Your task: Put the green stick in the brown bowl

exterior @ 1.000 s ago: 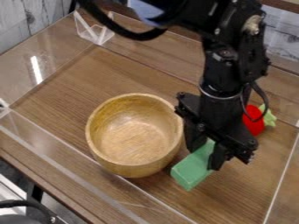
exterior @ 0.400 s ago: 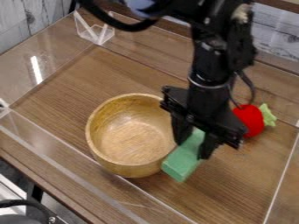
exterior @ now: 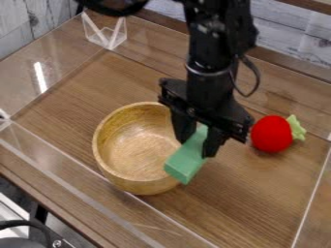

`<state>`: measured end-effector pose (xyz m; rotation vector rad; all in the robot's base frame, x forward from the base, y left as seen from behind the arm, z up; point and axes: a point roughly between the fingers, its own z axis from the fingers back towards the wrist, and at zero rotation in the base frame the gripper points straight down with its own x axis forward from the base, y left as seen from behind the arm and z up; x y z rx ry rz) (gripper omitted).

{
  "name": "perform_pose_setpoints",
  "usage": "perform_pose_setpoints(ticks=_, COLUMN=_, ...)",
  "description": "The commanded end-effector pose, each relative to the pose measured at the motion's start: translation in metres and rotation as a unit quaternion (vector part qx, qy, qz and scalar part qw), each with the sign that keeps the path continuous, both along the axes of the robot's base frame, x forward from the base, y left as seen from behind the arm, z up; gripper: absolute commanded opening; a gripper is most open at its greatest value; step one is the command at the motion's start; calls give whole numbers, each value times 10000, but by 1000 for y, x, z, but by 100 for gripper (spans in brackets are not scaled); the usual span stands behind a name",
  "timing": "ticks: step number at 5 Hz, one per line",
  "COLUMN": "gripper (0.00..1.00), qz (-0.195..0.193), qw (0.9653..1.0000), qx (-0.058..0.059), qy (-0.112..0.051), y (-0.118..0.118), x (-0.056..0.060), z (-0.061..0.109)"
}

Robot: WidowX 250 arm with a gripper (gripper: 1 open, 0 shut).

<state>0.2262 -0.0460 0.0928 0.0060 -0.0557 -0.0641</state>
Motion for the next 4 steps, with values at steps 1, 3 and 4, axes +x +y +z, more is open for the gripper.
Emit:
perform_pose_setpoints(ticks=1, gripper=0, qz=-239, qw=9993, qx=-43, qy=-277, y=0, x=5, z=16)
perform_pose_setpoints(ticks=3, gripper=0, qz=197, qw=9993, qx=32, qy=-311, y=-14, x=17, z=4)
perform_pose_setpoints(ticks=4, gripper=0, qz=199, qw=9994, qx=61, qy=-275, y=7, x=17, z=8)
